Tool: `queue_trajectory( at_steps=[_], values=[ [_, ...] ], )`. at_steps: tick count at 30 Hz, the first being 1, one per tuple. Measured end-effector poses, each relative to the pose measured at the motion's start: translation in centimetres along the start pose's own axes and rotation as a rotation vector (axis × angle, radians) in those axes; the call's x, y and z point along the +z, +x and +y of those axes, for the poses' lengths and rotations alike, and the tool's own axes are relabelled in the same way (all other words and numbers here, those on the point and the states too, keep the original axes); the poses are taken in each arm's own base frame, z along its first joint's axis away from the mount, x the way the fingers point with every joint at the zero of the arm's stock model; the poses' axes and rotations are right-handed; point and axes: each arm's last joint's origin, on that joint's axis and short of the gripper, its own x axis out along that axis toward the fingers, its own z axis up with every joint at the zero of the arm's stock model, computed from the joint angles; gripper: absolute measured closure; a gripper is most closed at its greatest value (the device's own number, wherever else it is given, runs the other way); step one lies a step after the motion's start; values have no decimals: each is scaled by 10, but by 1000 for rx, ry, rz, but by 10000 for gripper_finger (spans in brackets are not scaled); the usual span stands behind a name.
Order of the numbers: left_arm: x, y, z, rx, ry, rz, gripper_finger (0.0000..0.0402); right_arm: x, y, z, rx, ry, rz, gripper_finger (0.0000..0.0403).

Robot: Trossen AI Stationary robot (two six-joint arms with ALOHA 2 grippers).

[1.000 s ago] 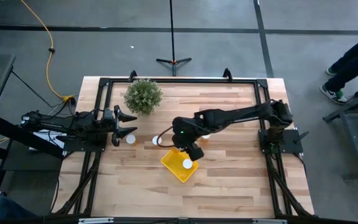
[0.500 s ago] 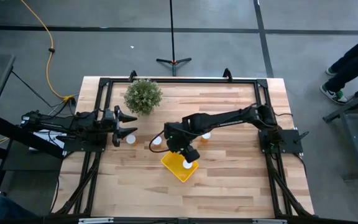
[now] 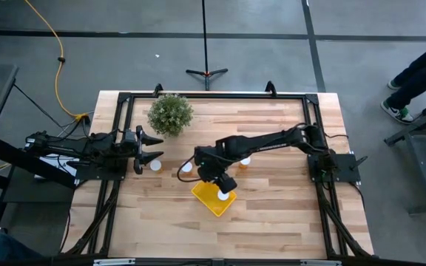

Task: Pick and place pill bottles into a basket
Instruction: Put the pill bottle into the yellow transparent bin

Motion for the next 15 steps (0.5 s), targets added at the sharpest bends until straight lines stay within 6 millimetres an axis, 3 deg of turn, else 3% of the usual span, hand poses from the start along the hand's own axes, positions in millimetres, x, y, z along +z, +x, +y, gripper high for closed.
queue_trajectory(
  at_steps=[15],
  values=[
    [0,0,0,-1,3,-3,126,-5,16,-1,18,7,52,194]
  ],
)
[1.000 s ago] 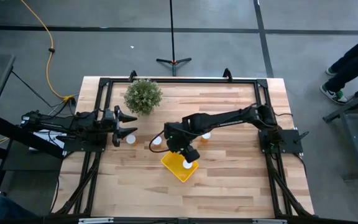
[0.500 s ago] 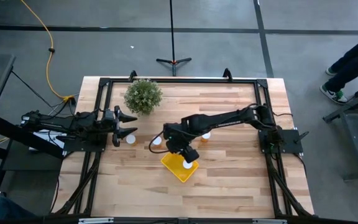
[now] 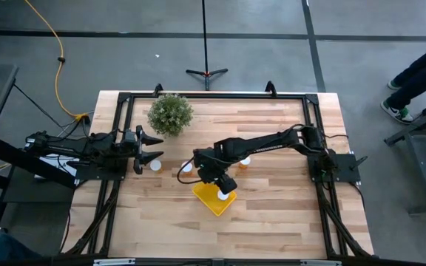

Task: Pick and place pill bottles into a basket
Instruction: Put the pill bottle into the yellow transparent bin

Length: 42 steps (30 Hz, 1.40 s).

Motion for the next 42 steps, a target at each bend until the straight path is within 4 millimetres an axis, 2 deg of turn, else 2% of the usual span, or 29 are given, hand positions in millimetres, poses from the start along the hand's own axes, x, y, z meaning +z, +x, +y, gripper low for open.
queue_trajectory(
  at_steps=[7,15,26,29,33,36,42],
  values=[
    [0,0,0,0,0,-1,126,0,0,0,-3,-1,1,192],
    [0,0,0,0,0,-1,126,0,0,-1,-42,2,20,165],
    [0,0,0,0,0,-1,126,0,-2,-1,-53,13,25,167],
    [0,0,0,0,0,-1,126,6,-11,-1,-61,19,19,167],
    [0,0,0,0,0,-1,126,10,-34,-1,-6,114,43,167],
    [0,0,0,-1,-1,-4,126,7,-51,1,65,194,91,167],
    [0,0,0,-1,-1,-5,126,-4,-69,4,60,333,192,167]
  ],
)
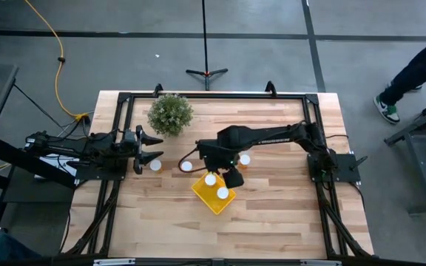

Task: Pick and place pill bottles into a basket
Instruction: Put the pill bottle into the yellow transparent bin

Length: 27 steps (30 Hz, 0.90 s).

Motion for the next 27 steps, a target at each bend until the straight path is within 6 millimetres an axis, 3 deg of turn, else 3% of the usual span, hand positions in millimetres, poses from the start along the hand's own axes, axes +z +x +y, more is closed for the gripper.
queue_trajectory(
  at_steps=[8,15,22,27],
  values=[
    [0,0,0,1,0,1,126,-15,-36,18,-20,47,-41,166],
    [0,0,0,0,0,0,126,-39,-64,43,-191,37,-162,166],
    [0,0,0,0,-3,0,126,-102,-51,48,-265,130,-280,166],
    [0,0,0,0,-3,0,126,-143,-21,44,-314,158,-493,166]
  ],
)
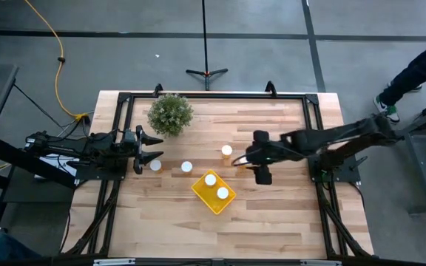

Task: Pick and place pill bottles into a basket
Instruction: Put the pill bottle into the yellow transparent bin

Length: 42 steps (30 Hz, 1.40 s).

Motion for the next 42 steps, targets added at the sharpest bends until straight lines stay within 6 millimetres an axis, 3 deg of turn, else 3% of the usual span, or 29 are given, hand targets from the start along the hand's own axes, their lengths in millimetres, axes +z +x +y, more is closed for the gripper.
queue_trajectory(
  at_steps=[5,9,19,42],
  values=[
    [0,0,0,0,0,0,126,-38,23,-7,-60,27,-163,166],
    [0,0,0,0,0,0,126,-52,34,-18,-154,77,-157,154],
    [0,0,0,8,0,-2,126,-55,48,-20,-30,109,-116,95],
    [0,0,1,19,0,-4,126,-67,97,-36,-9,105,50,91]
  ],
)
